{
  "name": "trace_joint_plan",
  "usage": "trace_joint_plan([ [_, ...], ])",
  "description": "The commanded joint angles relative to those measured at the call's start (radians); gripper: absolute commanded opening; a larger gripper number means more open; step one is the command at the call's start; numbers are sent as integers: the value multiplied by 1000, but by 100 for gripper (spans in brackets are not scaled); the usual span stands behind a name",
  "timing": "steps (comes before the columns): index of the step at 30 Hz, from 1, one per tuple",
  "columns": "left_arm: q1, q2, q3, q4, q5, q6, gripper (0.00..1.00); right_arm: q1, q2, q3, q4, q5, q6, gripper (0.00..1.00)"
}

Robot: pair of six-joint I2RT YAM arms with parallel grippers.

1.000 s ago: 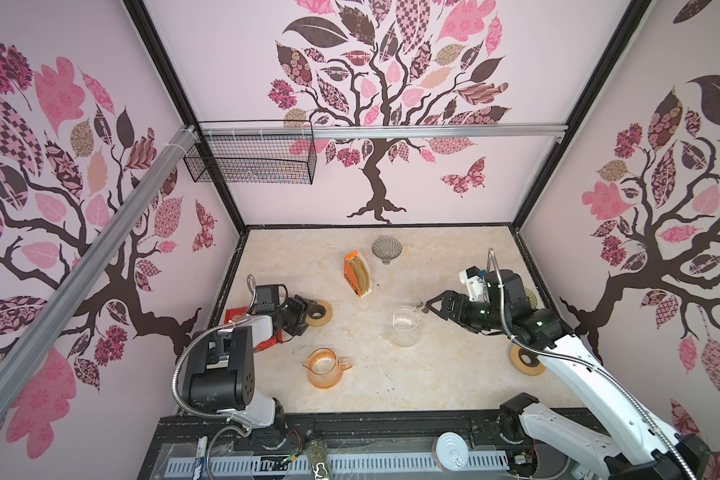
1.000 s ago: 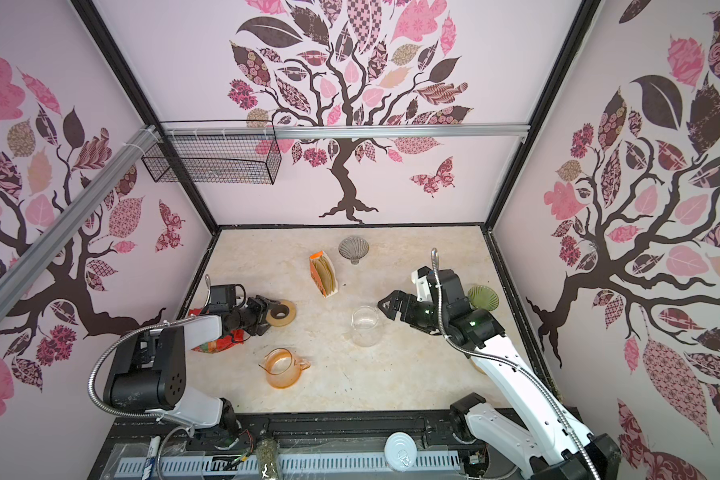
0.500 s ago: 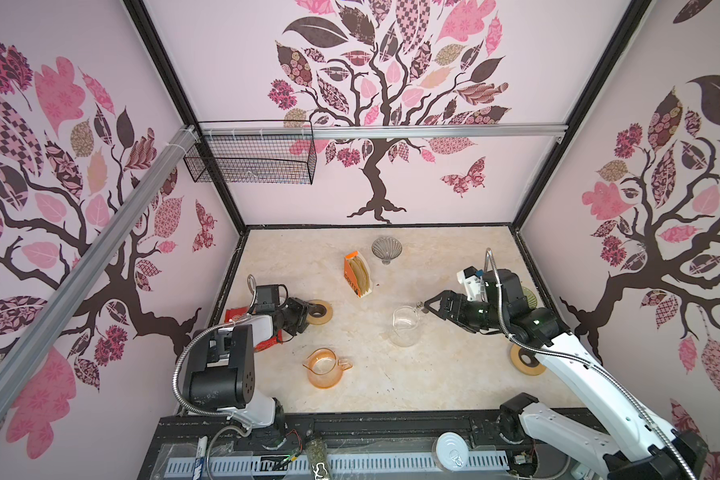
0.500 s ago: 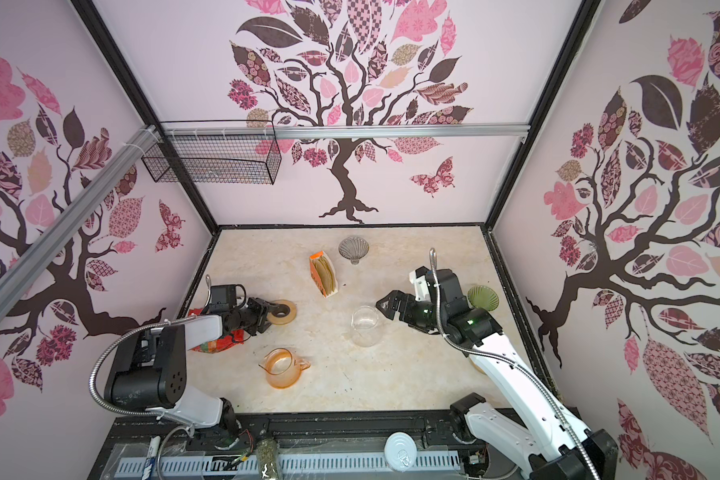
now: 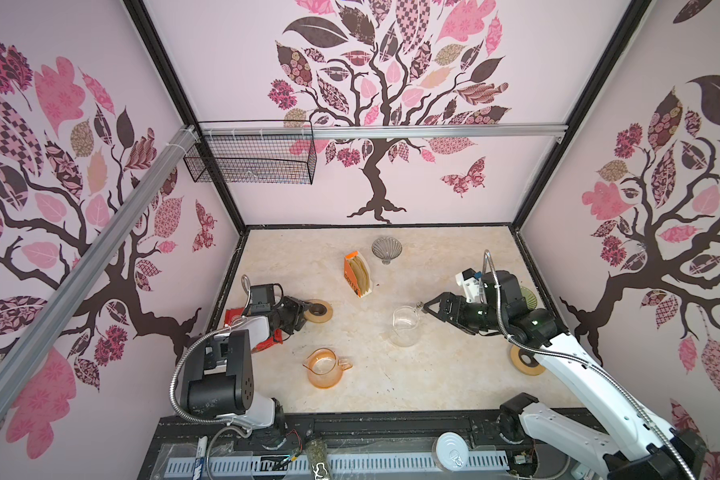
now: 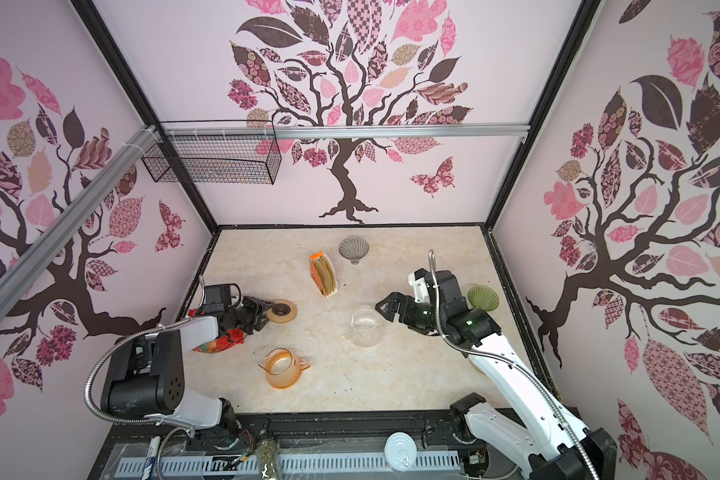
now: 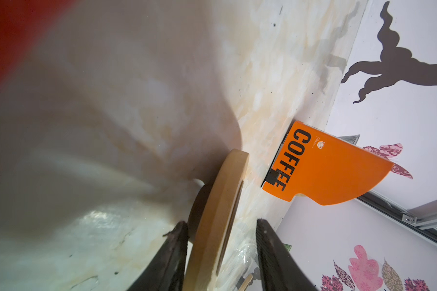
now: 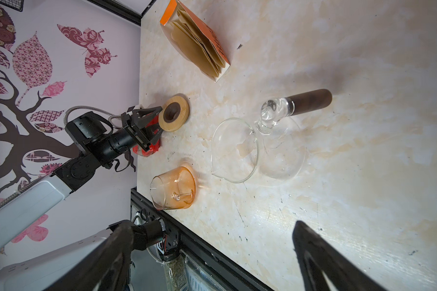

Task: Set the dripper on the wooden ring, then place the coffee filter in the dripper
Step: 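Close the left gripper on the edge of the large bamboo ring, then lift the bamboo ring with the left gripper toward the right gripper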

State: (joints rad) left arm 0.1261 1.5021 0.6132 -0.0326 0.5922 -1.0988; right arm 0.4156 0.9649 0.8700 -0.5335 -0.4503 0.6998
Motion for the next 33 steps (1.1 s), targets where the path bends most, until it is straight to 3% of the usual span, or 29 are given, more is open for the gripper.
trace_joint_plan([
  [1, 9, -19, 13, -3, 6, -7, 44, -2, 5, 5, 14, -13, -5, 100],
  [16, 10, 6, 21, 10, 8, -19, 31, -2, -2, 3, 10, -12, -7, 100],
  [24, 10, 38, 37, 8, 45, -4, 10, -3, 5, 11, 8, -11, -9, 100],
  [33, 9, 11, 77, -9, 83, 3, 5, -2, 26, 44, 10, -23, -9, 100],
])
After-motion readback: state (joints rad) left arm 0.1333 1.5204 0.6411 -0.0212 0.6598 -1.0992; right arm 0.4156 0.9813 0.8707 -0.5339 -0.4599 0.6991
